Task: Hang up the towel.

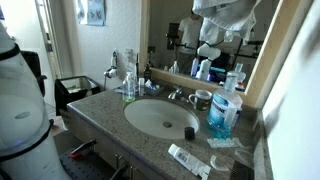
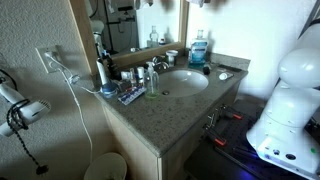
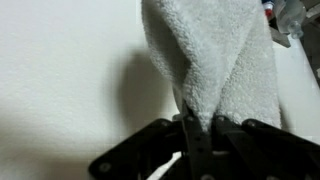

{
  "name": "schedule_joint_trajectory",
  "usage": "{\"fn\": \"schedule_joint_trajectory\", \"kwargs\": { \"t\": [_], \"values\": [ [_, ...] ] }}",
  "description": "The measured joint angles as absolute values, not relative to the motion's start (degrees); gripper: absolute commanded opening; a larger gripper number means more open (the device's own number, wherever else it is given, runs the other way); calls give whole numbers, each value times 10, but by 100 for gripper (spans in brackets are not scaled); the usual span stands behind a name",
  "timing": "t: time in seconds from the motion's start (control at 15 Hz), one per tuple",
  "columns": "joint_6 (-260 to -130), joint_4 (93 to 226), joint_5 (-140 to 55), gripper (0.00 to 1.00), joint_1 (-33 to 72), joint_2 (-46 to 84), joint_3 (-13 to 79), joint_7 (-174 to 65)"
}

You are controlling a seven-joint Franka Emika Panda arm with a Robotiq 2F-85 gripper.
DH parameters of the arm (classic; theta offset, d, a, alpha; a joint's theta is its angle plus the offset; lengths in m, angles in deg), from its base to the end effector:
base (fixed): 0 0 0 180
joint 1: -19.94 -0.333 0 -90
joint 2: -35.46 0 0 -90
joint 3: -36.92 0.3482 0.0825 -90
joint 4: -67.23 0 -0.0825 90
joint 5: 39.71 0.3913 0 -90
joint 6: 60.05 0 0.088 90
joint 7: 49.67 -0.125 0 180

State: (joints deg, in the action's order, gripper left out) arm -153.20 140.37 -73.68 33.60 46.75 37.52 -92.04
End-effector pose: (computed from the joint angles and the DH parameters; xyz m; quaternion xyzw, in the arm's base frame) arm 0.4228 -0.1658 0.9051 0.7857 -0.4840 0.3220 0.2116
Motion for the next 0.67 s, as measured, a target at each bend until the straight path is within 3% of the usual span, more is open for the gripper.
{"fn": "schedule_joint_trajectory", "kwargs": {
  "t": [0.67],
  "values": [
    [-1603,1384,-830,3,355,432,355,-983]
  ]
}}
